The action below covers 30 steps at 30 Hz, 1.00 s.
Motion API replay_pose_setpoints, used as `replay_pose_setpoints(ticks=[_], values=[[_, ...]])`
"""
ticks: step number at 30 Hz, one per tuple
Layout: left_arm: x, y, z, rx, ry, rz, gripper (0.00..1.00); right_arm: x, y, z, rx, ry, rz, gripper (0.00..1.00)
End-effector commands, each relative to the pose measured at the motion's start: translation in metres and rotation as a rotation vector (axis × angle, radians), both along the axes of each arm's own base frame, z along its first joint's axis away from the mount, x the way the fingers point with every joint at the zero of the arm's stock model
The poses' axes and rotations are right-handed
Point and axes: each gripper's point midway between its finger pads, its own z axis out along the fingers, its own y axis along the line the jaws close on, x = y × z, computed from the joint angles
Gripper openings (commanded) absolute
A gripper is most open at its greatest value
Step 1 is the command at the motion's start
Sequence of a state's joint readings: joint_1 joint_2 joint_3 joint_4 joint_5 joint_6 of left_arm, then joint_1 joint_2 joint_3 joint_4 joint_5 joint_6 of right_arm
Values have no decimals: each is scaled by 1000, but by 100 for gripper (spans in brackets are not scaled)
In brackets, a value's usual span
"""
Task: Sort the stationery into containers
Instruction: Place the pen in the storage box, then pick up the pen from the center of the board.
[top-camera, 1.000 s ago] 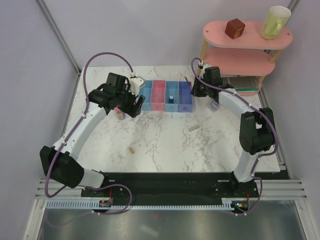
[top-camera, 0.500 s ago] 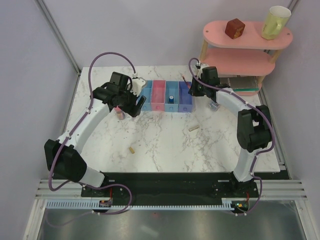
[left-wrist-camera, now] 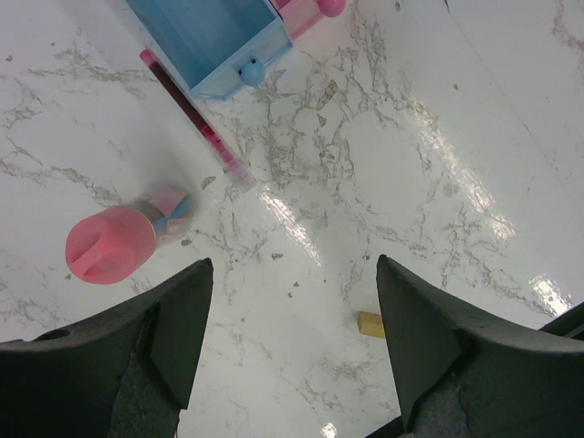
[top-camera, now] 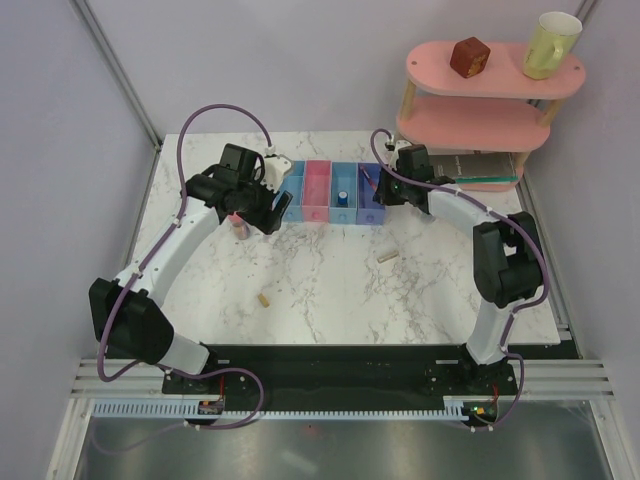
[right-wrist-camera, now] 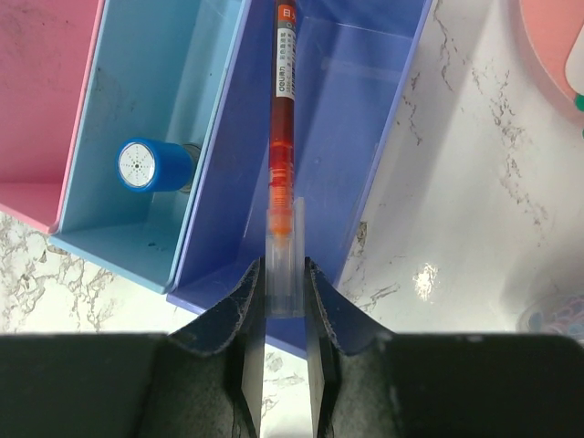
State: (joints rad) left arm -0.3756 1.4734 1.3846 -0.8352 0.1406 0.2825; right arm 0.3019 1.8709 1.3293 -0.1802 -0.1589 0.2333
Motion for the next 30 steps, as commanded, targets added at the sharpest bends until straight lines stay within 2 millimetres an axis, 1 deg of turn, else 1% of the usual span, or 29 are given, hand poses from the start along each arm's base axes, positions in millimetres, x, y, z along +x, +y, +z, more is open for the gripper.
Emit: replay_pose_setpoints(ticks=[1, 2, 4, 5, 8, 11, 14, 15, 16, 17, 18, 19, 20, 21, 22, 23, 24, 25, 26, 28, 30], values=[[4, -6, 6, -22, -31, -28, 80, 5, 0, 29, 22, -79, -10, 21], [4, -6, 6, -21, -33, -30, 80, 4, 0, 28, 21, -78, -8, 22], [4, -6, 5, -19, -32, -29, 80, 2, 2, 28, 21, -76, 5, 34], [5, -6, 5, -20, -34, -27, 80, 2, 2, 28, 21, -76, 8, 48], [4, -6, 0, -17, -24, -28, 80, 1, 4, 32, 15, -90, 25, 64], [5, -4, -10, -4, -16, -15, 80, 2, 5, 38, 10, -103, 36, 67], [10, 1, -31, 30, -6, 6, 79, 4, 4, 56, -2, -139, 50, 67], [7, 5, -45, 52, 14, 8, 80, 6, 5, 66, -4, -161, 60, 67], [12, 5, -55, 66, 13, 12, 79, 3, 4, 70, -10, -159, 70, 67], [14, 11, -64, 99, 15, 25, 79, 2, 4, 84, -27, -193, 94, 67], [12, 15, -78, 124, 34, 26, 79, 3, 3, 97, -35, -220, 107, 68], [16, 16, -88, 140, 37, 28, 79, -2, 1, 102, -53, -220, 124, 68], [17, 21, -95, 161, 38, 41, 79, -5, -3, 117, -87, -261, 153, 68], [14, 22, -104, 173, 51, 38, 79, -7, -4, 127, -102, -289, 167, 68], [16, 26, -109, 192, 49, 50, 79, -11, -7, 134, -128, -309, 189, 68], [22, 27, -115, 202, 36, 60, 79, -16, -11, 150, -143, -347, 193, 69], [23, 28, -120, 207, 39, 71, 79, -18, -15, 158, -173, -371, 209, 69], [25, 28, -124, 209, 40, 78, 79, -24, -18, 159, -189, -356, 218, 69], [31, 28, -129, 210, 39, 99, 79, -27, -20, 169, -193, -370, 224, 69], [36, 26, -134, 208, 44, 113, 79, -35, -26, 178, -210, -380, 234, 69], [43, 23, -139, 196, 48, 133, 78, -40, -30, 181, -224, -386, 241, 69]])
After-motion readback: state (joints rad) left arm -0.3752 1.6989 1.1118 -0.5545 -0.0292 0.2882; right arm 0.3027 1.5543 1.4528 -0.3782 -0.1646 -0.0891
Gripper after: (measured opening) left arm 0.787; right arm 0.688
